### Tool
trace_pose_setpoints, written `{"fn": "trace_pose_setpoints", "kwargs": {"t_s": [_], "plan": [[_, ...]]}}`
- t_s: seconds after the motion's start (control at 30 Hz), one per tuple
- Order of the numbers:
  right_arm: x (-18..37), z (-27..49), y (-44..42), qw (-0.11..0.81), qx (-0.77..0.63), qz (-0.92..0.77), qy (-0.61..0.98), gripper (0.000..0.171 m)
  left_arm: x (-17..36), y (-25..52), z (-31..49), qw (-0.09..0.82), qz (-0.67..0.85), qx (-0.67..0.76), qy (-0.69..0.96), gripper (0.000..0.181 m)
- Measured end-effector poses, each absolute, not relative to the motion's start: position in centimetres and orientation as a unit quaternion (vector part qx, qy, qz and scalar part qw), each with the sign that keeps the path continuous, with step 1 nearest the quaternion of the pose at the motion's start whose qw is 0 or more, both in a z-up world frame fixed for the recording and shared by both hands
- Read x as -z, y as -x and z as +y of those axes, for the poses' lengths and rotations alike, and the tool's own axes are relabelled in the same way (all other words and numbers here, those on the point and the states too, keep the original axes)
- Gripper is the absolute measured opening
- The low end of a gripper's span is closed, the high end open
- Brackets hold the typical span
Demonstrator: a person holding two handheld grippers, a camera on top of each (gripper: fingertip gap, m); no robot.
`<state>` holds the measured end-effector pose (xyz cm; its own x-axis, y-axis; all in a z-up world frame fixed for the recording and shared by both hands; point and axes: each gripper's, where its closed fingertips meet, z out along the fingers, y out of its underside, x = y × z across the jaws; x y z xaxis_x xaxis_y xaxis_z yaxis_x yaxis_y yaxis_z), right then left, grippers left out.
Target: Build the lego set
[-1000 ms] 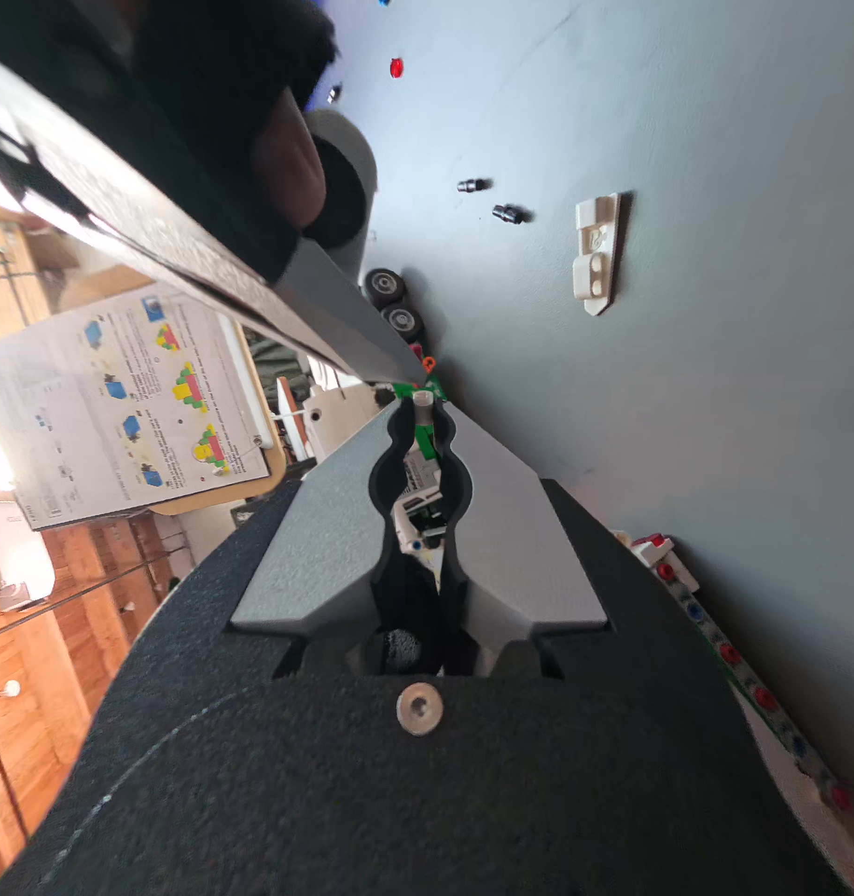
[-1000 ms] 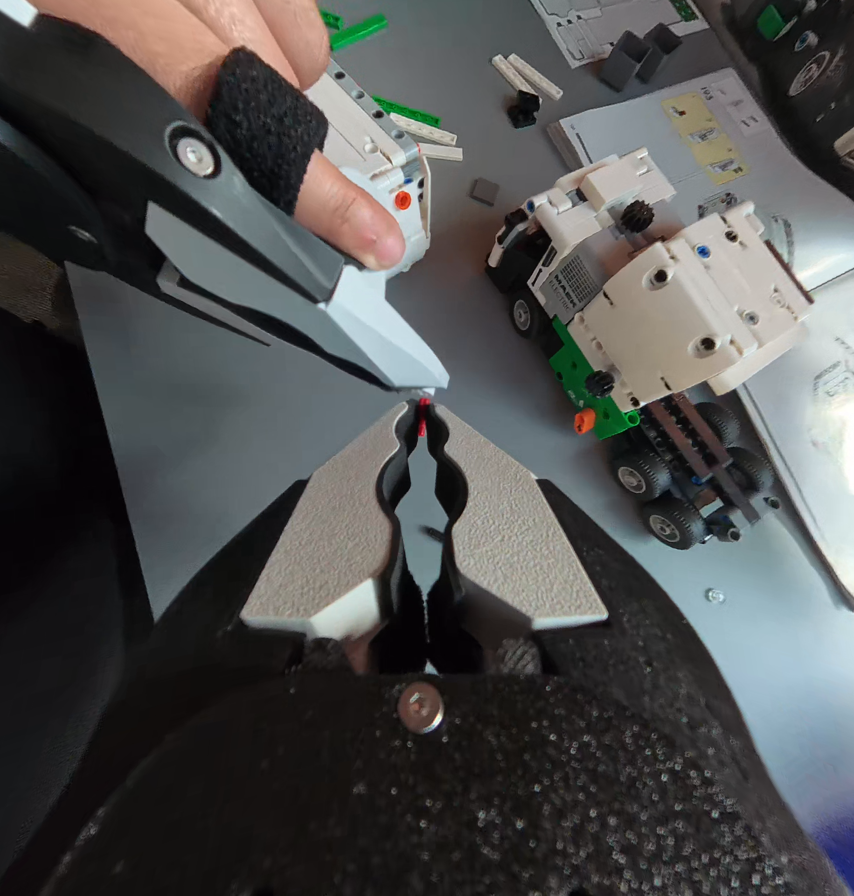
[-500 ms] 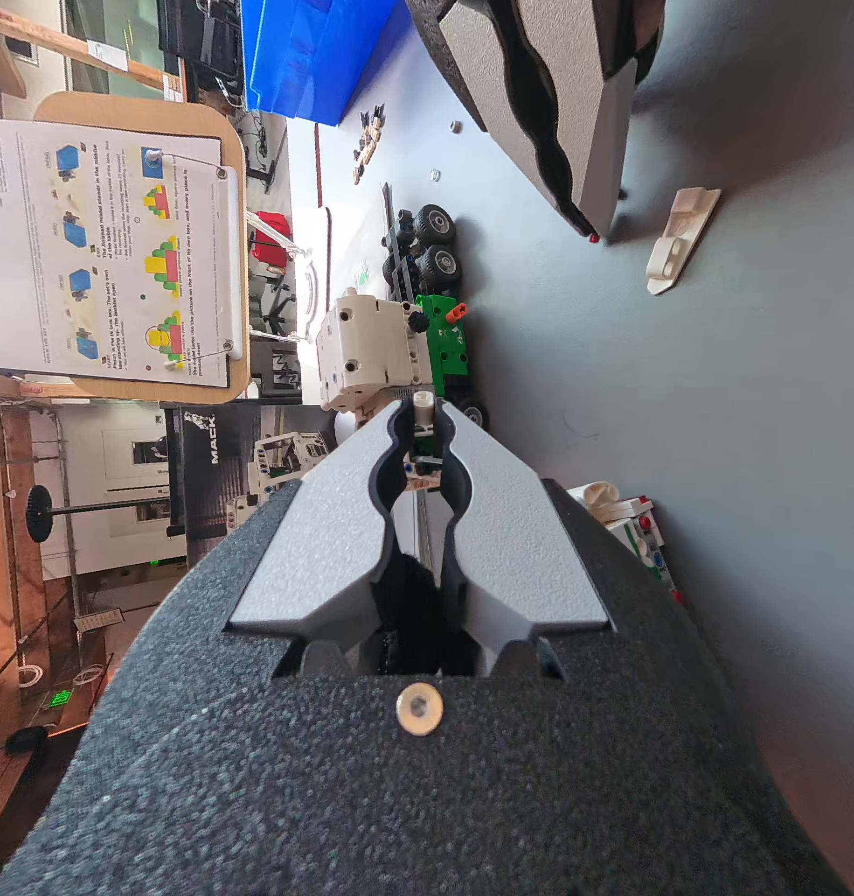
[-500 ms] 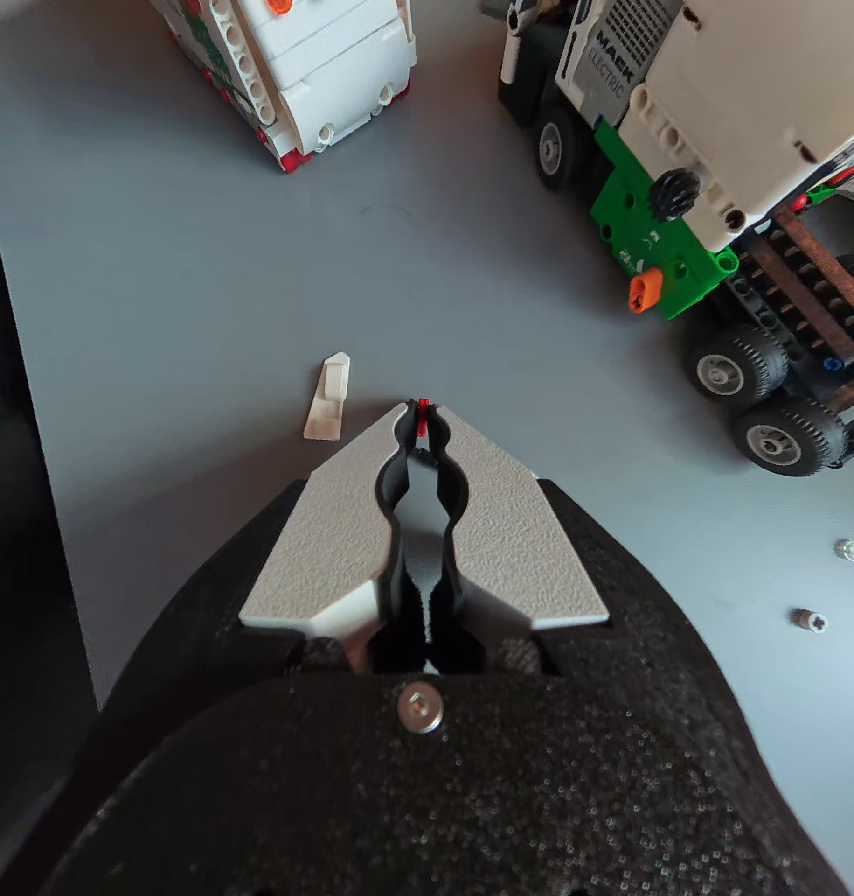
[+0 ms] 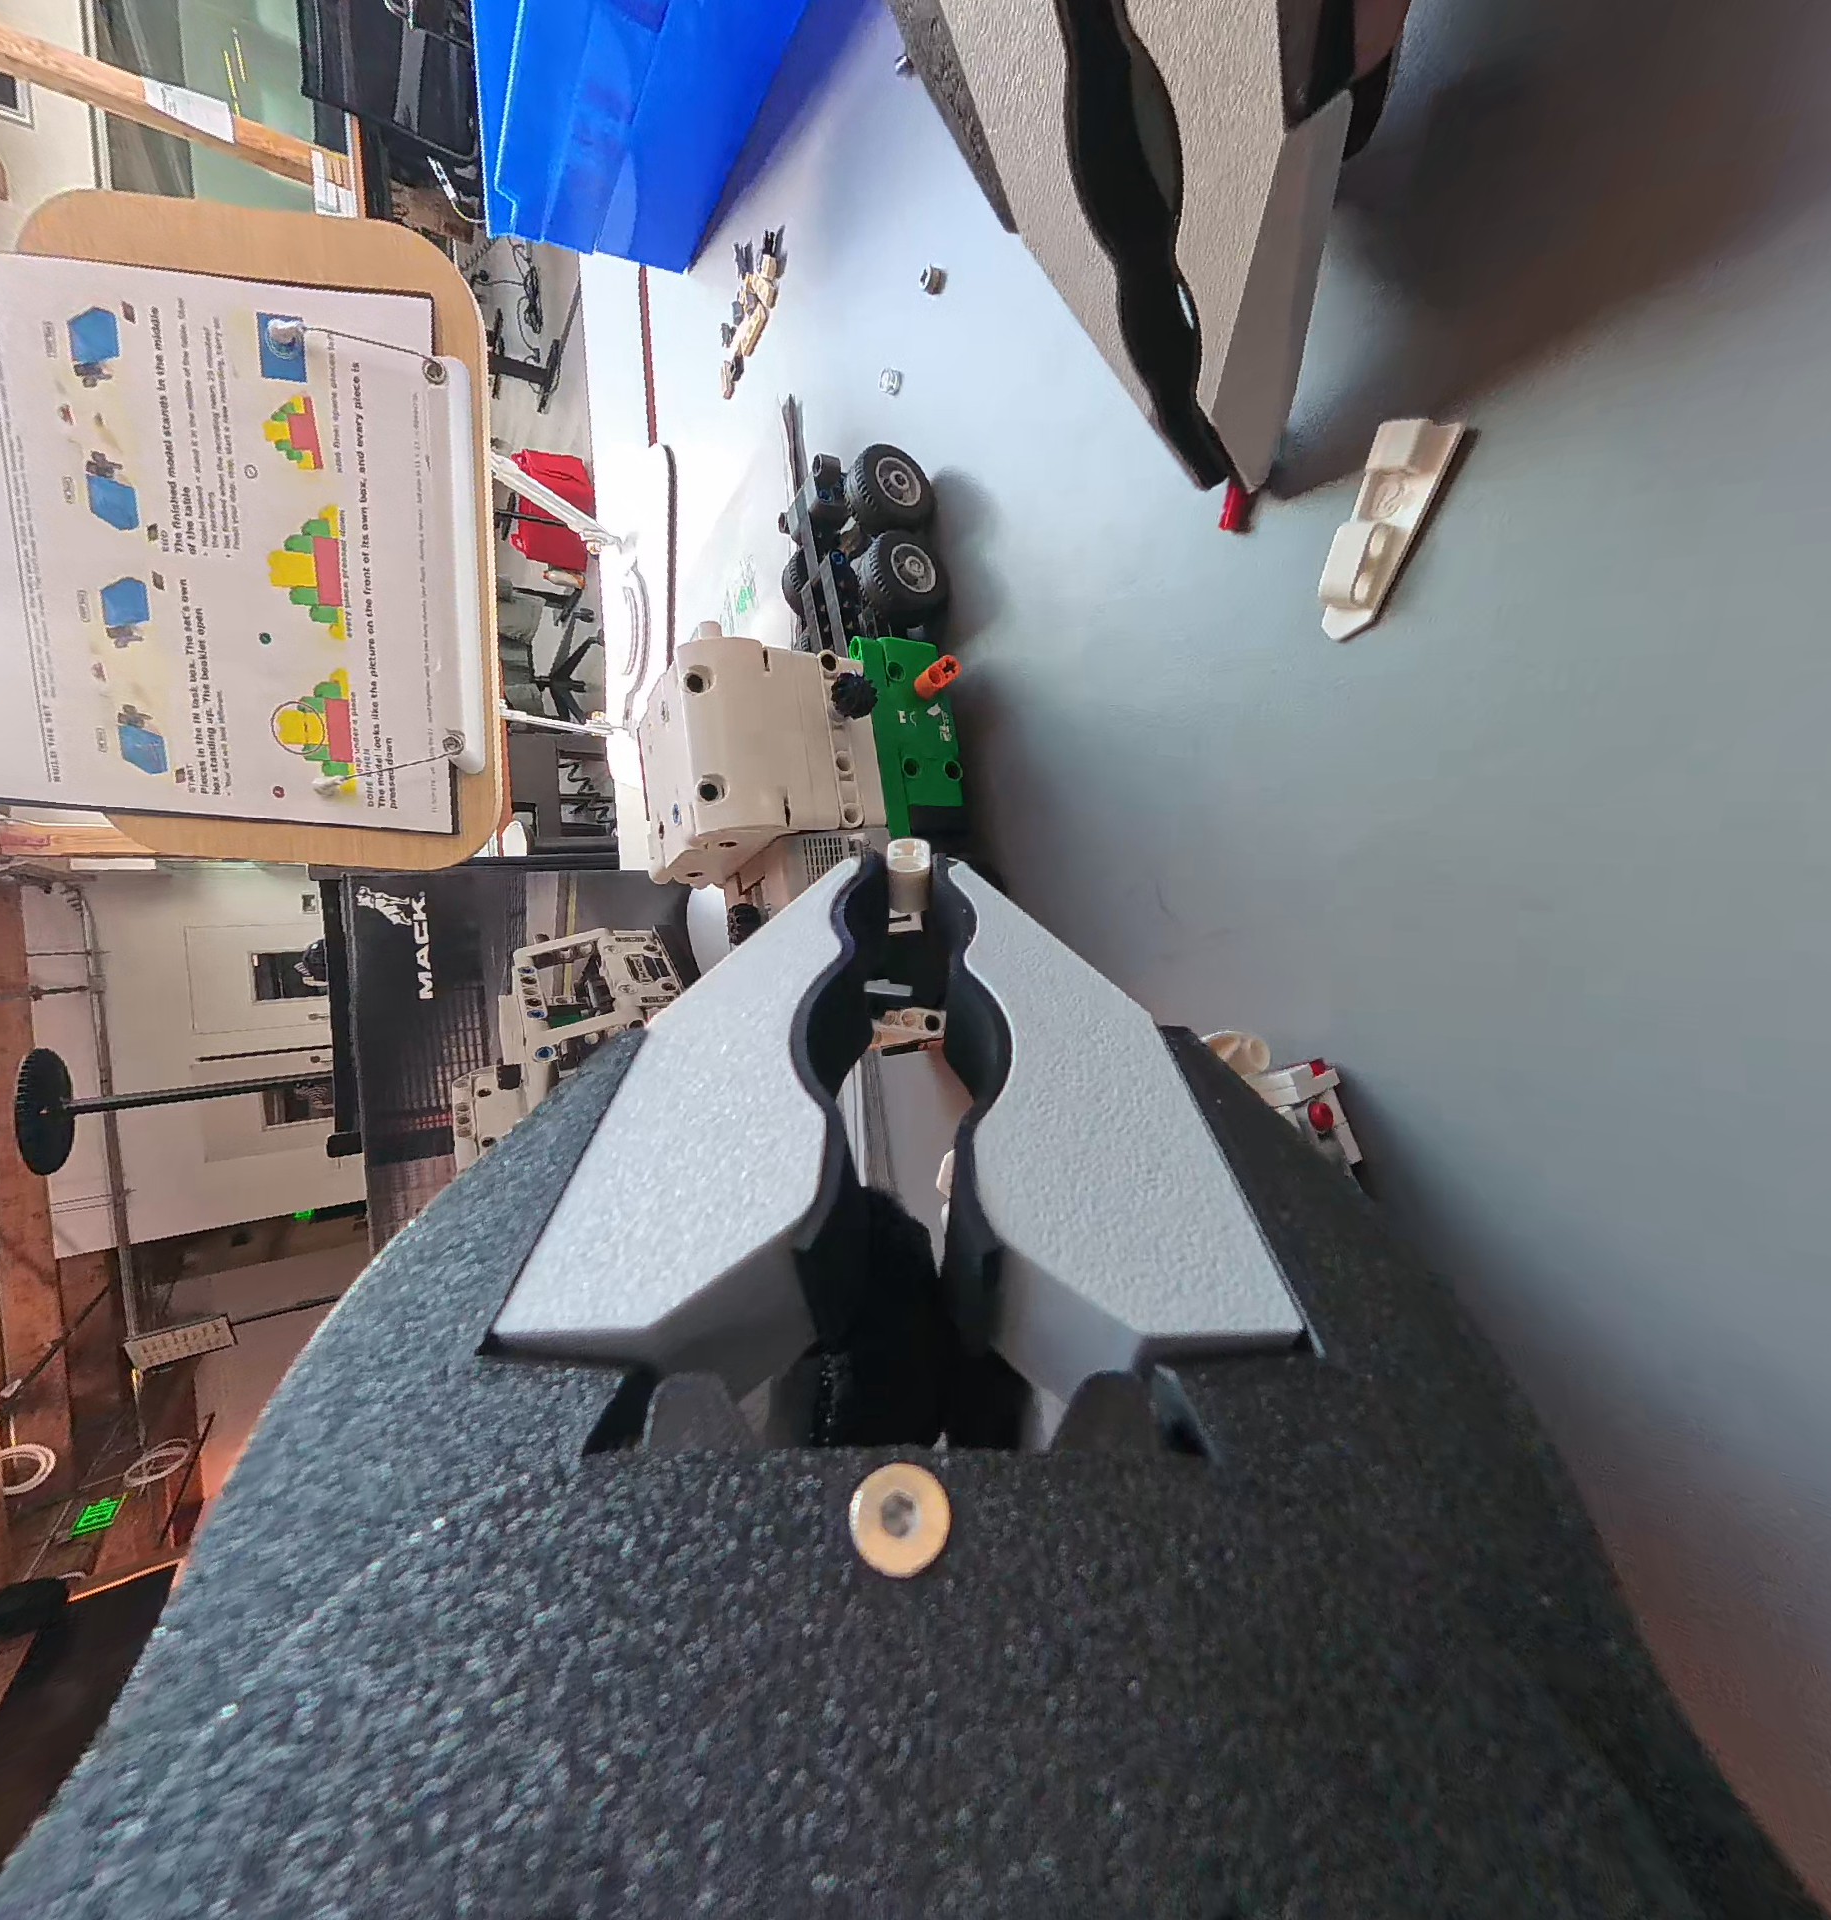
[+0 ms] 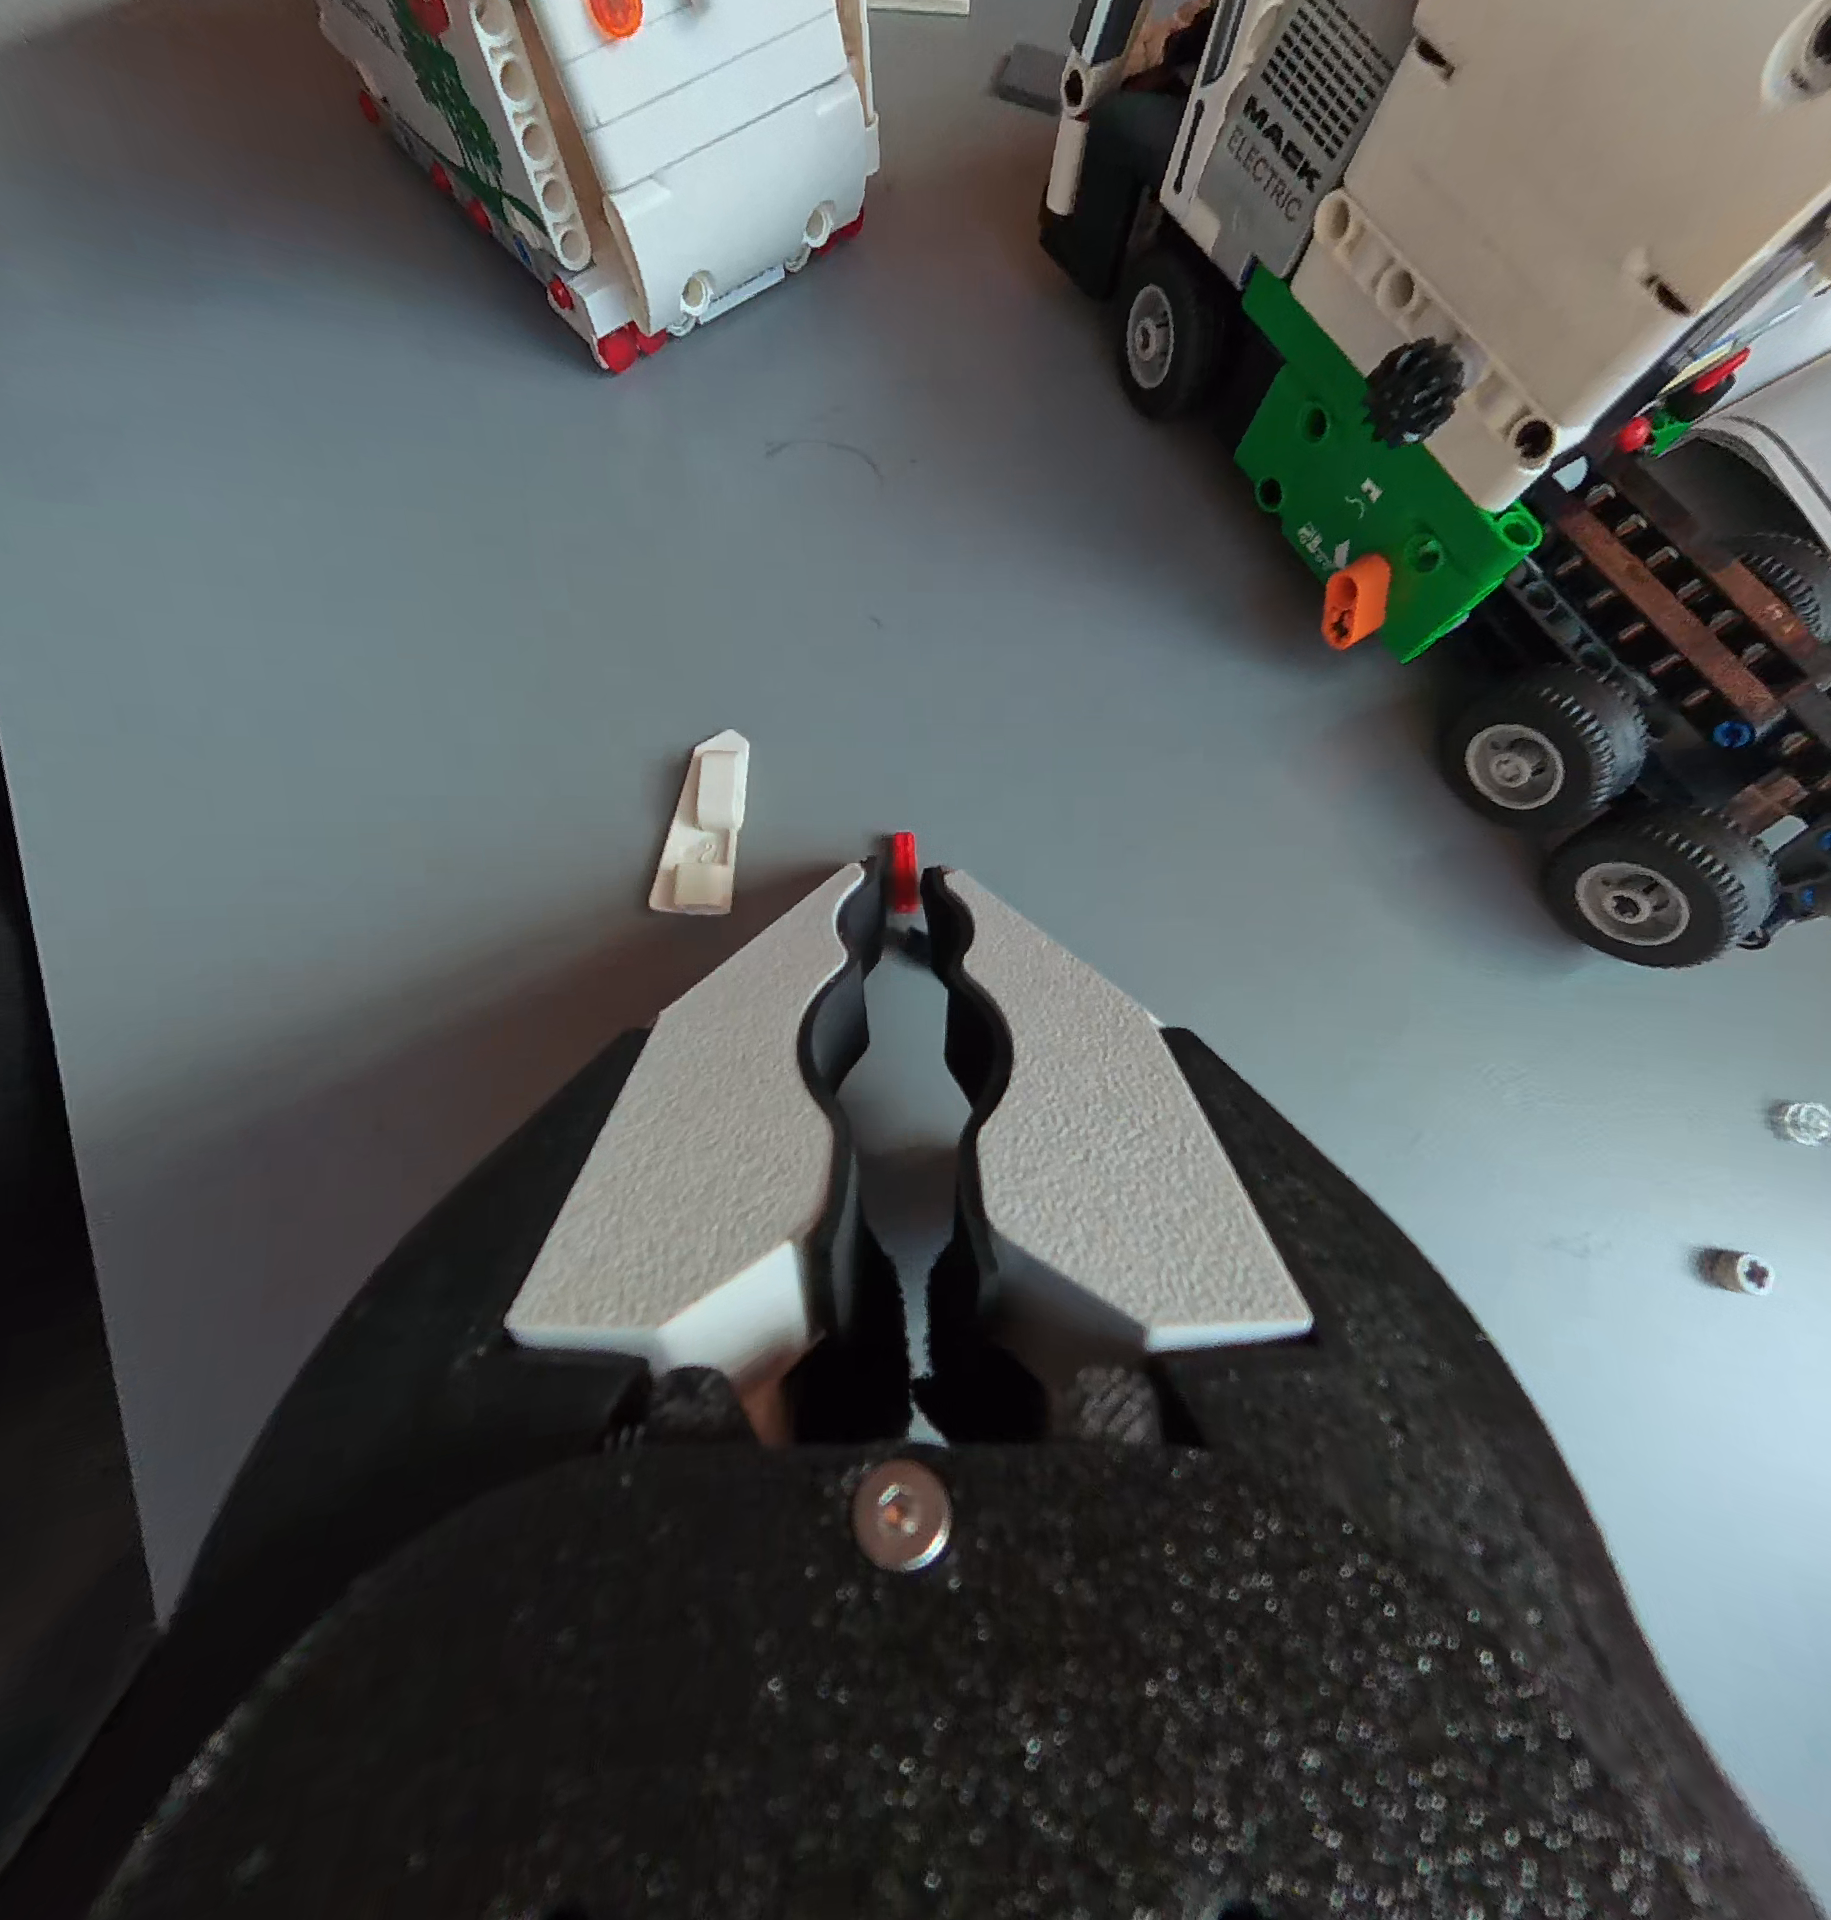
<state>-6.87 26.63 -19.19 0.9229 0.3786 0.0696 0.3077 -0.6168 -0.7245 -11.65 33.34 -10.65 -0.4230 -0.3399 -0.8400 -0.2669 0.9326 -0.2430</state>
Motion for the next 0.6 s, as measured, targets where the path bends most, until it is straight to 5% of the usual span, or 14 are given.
{"fn": "trace_pose_setpoints", "kwargs": {"t_s": [0.4,0.6], "plan": [[18.9,27.1,7.2,0.405,0.000,-0.216,0.889,0.002,11.5,11.2,32.4,0.504,0.847,0.038,0.167,0.006],[9.4,28.7,9.7,0.481,-0.116,-0.162,0.854,0.002,10.6,10.2,31.8,0.544,0.831,0.014,0.114,0.006]]}}
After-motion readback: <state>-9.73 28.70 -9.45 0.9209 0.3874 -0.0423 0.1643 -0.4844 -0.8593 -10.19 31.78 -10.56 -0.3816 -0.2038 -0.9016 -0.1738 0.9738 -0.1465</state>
